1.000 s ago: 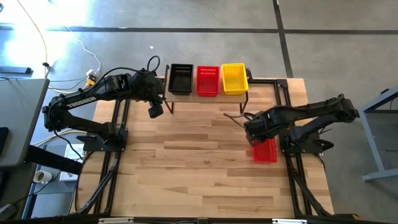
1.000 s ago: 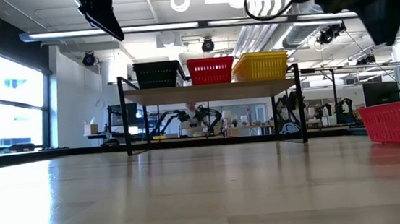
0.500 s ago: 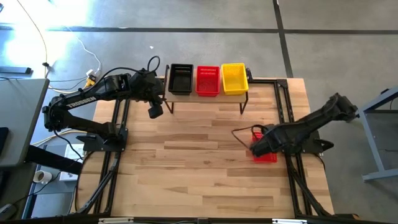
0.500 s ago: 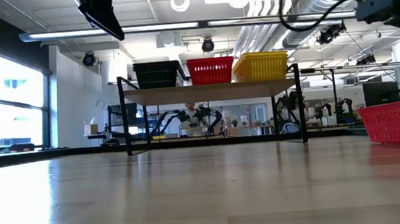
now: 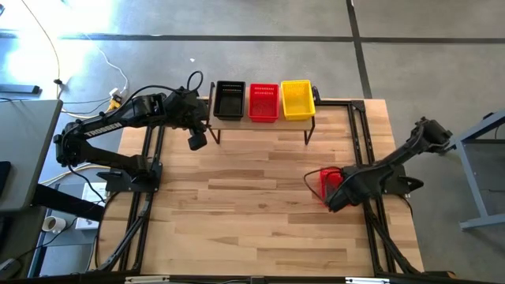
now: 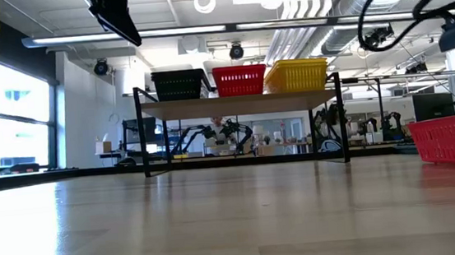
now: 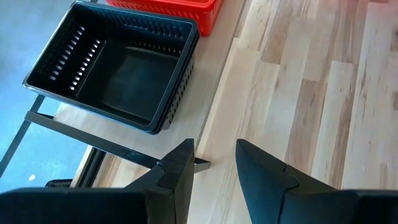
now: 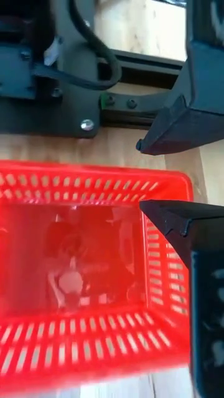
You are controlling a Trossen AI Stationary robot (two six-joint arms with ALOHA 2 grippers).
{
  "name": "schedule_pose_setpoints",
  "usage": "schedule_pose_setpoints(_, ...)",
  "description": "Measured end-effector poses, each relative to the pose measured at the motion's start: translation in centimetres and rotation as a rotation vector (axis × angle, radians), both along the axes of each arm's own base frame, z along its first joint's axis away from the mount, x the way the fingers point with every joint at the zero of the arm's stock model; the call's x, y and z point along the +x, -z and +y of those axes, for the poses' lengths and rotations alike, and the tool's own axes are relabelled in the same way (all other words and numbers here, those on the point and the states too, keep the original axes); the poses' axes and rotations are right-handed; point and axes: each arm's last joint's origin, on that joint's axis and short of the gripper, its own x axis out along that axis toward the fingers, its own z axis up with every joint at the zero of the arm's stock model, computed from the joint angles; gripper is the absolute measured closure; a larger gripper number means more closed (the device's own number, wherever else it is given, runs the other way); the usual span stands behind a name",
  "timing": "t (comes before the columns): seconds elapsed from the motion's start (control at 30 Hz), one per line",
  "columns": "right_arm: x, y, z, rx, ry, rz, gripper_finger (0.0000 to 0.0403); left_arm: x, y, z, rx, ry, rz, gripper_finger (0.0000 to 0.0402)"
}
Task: Stack baskets on shelf by color
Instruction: Stack the red basket on top of the red basket on the shelf
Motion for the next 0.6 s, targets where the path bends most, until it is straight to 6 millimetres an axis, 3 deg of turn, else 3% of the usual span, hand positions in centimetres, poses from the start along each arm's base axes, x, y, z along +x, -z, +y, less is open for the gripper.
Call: schedule_pose_setpoints(0.6,-0.9,4.0,0.6,0.065,0.060,-0.049,0.0338,0.0,0.0,0.0,-0.013,-0.021,-0.011,0.0291)
